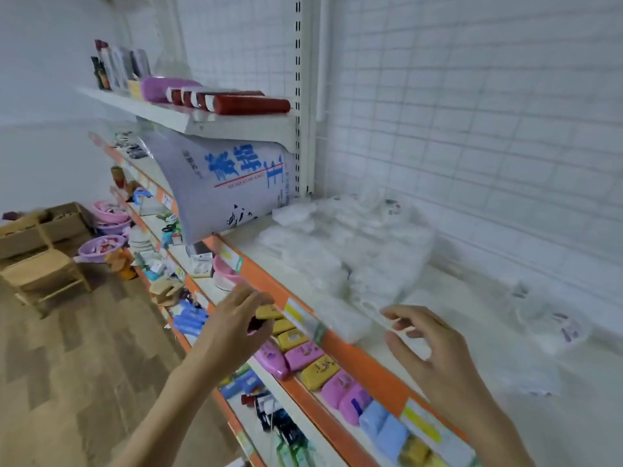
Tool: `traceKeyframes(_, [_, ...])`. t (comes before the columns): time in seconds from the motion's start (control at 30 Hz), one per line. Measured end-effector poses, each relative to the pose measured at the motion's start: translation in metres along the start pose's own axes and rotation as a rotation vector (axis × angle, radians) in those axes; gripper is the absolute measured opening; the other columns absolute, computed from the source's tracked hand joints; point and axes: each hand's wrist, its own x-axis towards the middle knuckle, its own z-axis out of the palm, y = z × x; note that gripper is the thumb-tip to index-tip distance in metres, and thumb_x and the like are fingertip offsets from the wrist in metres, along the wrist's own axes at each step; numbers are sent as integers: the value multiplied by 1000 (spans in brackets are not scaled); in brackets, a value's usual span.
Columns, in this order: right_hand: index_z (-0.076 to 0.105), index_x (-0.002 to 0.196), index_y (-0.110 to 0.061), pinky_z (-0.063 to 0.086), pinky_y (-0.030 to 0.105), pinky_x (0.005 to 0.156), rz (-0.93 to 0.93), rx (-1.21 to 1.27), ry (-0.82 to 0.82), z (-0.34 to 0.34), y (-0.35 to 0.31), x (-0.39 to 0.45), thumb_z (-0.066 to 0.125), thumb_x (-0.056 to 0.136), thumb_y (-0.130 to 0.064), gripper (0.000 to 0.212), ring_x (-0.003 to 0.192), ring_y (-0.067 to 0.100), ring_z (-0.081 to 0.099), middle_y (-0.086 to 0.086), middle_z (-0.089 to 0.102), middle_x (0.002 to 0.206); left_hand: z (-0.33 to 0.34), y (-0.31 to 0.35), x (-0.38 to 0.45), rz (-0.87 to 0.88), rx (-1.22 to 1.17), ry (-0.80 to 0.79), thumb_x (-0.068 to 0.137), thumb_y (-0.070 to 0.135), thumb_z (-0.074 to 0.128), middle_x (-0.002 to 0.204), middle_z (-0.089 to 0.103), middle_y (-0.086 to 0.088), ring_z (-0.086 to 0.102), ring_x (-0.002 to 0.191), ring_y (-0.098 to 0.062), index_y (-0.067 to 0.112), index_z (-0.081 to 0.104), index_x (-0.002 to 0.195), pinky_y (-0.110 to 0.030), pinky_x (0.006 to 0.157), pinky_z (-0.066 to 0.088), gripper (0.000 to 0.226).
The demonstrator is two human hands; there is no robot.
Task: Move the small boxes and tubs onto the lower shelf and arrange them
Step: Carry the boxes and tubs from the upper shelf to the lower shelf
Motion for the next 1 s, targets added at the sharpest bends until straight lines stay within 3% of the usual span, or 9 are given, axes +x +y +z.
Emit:
traceKeyframes(0.13, [59, 97, -43, 40, 9, 80, 42, -95, 35, -17, 14, 54, 66, 84, -21, 27, 96, 2, 56, -22, 57, 106, 1, -11, 79, 112, -30, 2, 82, 43, 42, 102, 60, 4, 52, 96, -8, 16, 63, 105, -17, 80, 38, 41])
traceKeyframes(0.27, [56, 97, -44, 41, 11, 80, 90, -190, 74, -23, 35, 106, 64, 84, -21, 28, 98, 1, 54, -23, 54, 109, 13, -27, 154, 206, -71, 9, 86, 25, 60, 109, 59, 5, 53, 102, -10, 17, 61, 111, -23, 82, 43, 26])
traceKeyframes(0.37, [57, 93, -44, 41, 16, 81, 170, -182, 97, -13, 49, 143, 63, 85, -19, 27, 96, 0, 54, -19, 61, 101, 32, -44, 210, 274, -82, -55, 86, 24, 62, 114, 59, 2, 53, 107, -15, 17, 59, 115, -28, 88, 44, 30])
traceKeyframes(0.47, [57, 100, -37, 39, 20, 88, 251, -274, 44, 5, 62, 174, 61, 87, -22, 20, 101, -2, 52, -22, 56, 108, 54, -58, 261, 321, -100, -174, 86, 25, 61, 119, 55, 0, 51, 111, -16, 15, 55, 119, -26, 92, 40, 35])
traceKeyframes(0.53, [53, 116, -32, 34, 24, 96, 315, -417, 42, 19, 73, 196, 60, 87, -28, 30, 116, 8, 44, -17, 49, 119, 66, -66, 292, 359, -74, -262, 87, 27, 59, 124, 52, 1, 51, 112, -17, 16, 52, 123, -28, 92, 41, 39])
traceKeyframes(0.63, [38, 134, -27, 29, 34, 103, 458, -530, 171, 33, 82, 230, 59, 86, -35, 53, 126, 19, 32, -4, 36, 135, 83, -75, 332, 402, -89, -349, 88, 32, 57, 131, 46, 2, 48, 117, -19, 18, 45, 131, -30, 95, 40, 47])
traceKeyframes(0.8, [25, 141, -20, 27, 40, 104, 708, -611, 290, 48, 90, 270, 61, 81, -48, 75, 130, 27, 28, 7, 31, 141, 113, -71, 372, 467, -211, -448, 88, 36, 58, 133, 40, -3, 46, 118, -18, 12, 37, 137, -28, 94, 40, 59])
traceKeyframes(0.9, [29, 138, -14, 30, 42, 102, 840, -726, 286, 54, 95, 276, 55, 82, -56, 75, 127, 28, 34, 7, 39, 135, 128, -60, 383, 454, -262, -506, 86, 41, 60, 136, 36, -5, 41, 123, -22, 10, 36, 135, -31, 100, 36, 63])
traceKeyframes(1.0, [33, 135, -16, 31, 37, 98, 832, -764, 298, 57, 98, 274, 55, 83, -49, 65, 122, 24, 36, 3, 43, 129, 142, -58, 388, 437, -240, -493, 86, 44, 58, 140, 35, -6, 37, 127, -24, 11, 34, 137, -33, 104, 32, 66])
